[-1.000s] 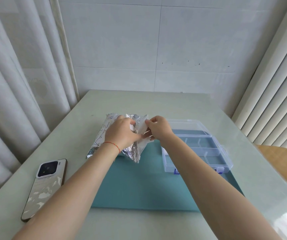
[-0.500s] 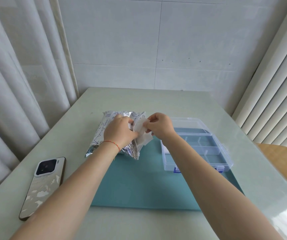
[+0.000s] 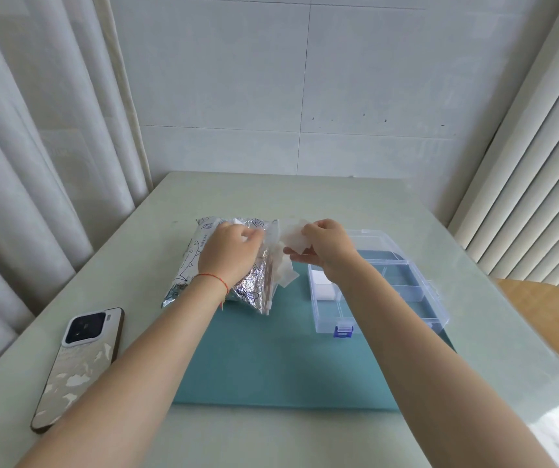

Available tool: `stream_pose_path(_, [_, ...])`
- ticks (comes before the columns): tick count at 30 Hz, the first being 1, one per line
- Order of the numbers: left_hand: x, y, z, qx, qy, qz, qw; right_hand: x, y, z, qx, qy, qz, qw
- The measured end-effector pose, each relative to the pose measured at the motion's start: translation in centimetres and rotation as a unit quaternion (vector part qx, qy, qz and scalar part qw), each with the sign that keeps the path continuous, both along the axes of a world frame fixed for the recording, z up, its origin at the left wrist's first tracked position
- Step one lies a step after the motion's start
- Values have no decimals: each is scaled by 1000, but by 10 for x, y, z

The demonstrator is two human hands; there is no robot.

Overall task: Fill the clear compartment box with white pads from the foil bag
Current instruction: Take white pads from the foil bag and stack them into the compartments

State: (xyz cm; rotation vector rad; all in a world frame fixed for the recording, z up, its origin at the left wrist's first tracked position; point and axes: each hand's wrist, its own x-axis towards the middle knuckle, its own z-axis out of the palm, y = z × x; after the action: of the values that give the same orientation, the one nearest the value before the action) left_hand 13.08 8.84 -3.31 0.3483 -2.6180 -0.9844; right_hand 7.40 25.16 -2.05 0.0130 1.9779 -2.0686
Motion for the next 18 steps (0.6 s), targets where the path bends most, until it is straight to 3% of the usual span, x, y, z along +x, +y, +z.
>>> stream_pose_path(5, [1,0,8,110,75,-4,991,0,14,8,10,34,-58,998])
stream_pose_path(9, [5,15,17,243,90,-27,965,6,26,22,-25,60,-29,997])
stream_pose_path(13, [7,29,21,347,62,-52,935,15,34,29,-37,87,31,995])
stream_pose_path(18, [10,36,21,383,-10,-109,917,20,46,29,-5,128,119,985])
